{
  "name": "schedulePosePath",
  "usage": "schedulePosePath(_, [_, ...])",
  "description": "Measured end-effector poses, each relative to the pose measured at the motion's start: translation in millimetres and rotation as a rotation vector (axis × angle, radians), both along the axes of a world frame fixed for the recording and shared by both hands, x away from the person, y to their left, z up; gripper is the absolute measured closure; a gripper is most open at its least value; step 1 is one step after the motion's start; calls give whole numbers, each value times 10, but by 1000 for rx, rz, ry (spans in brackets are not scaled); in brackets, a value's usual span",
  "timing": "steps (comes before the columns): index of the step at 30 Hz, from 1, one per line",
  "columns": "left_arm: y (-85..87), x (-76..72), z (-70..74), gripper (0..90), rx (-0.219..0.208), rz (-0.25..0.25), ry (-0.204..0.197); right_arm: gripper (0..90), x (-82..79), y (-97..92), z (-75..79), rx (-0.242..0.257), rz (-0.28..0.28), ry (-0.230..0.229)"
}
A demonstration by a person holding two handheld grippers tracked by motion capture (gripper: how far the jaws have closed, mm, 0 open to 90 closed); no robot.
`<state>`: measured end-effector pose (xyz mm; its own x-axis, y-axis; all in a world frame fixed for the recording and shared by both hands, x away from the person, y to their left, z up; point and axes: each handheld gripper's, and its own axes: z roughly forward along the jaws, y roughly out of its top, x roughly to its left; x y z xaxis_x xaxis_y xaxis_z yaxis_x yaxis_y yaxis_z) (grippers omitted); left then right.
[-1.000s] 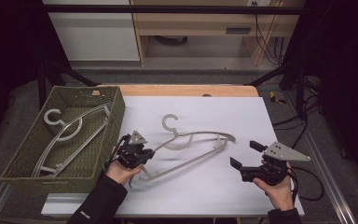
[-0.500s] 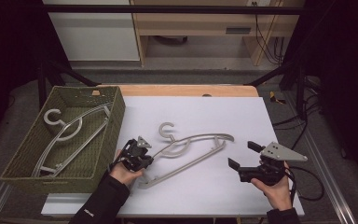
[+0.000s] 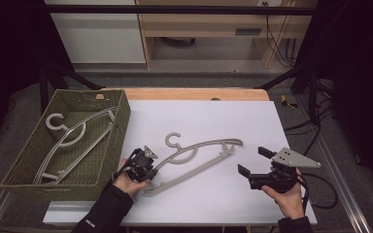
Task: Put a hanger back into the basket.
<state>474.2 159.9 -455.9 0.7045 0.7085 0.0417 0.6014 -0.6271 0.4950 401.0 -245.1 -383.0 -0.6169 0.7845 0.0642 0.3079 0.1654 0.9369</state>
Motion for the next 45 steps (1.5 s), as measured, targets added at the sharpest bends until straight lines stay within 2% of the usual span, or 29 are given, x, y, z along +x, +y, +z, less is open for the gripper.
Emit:
schedulePosePath(3, [-3,23,12,723,11,2,30,64,2,6,2,-1,3,-1])
schedulePosePath(8, [-102,98,53,762,82,-5,96,63,-1,22,8,4,2,0])
schedulePosePath(11, [-166,82,64,803,129,-5,91,64,-13,7,25,7,9,-7])
schedulePosePath(13, [-191,80,67,819,139,3,94,64,-16,-1,29,13,6,-7])
schedulePosePath(15, [-228,46,65,829,166,4,68,64,-14,-5,25,6,7,-3])
schedulePosePath(17, [-235,9,60,830,170,7,42,63,-11,-4,21,2,13,-2])
schedulePosePath(19, [-186,-21,46,831,127,15,24,63,-6,5,16,7,7,0])
schedulePosePath(21, [-91,-55,35,831,65,21,20,63,-4,4,10,3,8,4])
schedulePosePath(24, [-31,-82,59,831,38,26,-8,63,8,-2,0,0,5,4])
schedulePosePath(27, [-14,-108,117,831,-15,25,-36,64,-3,-7,3,1,4,5])
schedulePosePath(28, [-18,-124,141,832,-36,18,-25,64,-3,-11,9,8,0,4])
schedulePosePath(29, [-29,-147,166,832,-51,11,-42,64,-4,-17,13,9,-1,1])
schedulePosePath(30, [-45,-165,193,832,-53,6,-44,64,-8,-21,15,8,-2,1])
schedulePosePath(31, [-55,-187,219,832,-69,2,-65,64,-10,-28,18,7,-2,0])
schedulePosePath(36, [-60,-249,350,832,-110,-8,-95,65,-22,-51,38,10,-2,-8])
schedulePosePath(39, [-5,-259,489,831,-110,15,-134,64,-37,-55,60,15,-5,-15])
schedulePosePath(41, [61,-265,601,831,-130,28,-147,64,-45,-63,76,17,-5,-22])
schedulePosePath(43, [129,-275,716,831,-157,52,-177,64,-54,-70,88,21,-5,-25])
schedulePosePath(45, [210,-293,861,831,-155,69,-217,63,-56,-74,92,20,-7,-27])
